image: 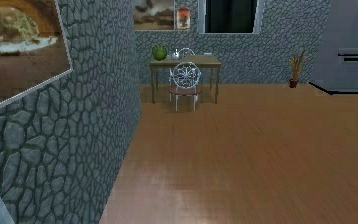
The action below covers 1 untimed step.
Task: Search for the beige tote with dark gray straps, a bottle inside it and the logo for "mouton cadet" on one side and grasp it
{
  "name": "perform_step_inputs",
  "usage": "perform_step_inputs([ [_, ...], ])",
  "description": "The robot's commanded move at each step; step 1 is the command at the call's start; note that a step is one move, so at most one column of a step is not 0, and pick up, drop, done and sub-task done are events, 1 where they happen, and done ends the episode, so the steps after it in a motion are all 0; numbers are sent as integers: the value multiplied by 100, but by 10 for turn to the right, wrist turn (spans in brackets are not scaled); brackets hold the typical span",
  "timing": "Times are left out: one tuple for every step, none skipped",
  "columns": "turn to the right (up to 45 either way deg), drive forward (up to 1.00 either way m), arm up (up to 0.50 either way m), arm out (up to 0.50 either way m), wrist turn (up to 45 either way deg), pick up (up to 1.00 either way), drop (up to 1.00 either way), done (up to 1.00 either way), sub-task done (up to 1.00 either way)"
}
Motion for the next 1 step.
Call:
perform_step_inputs([
  [0,0,50,0,0,0,0,0,0],
])
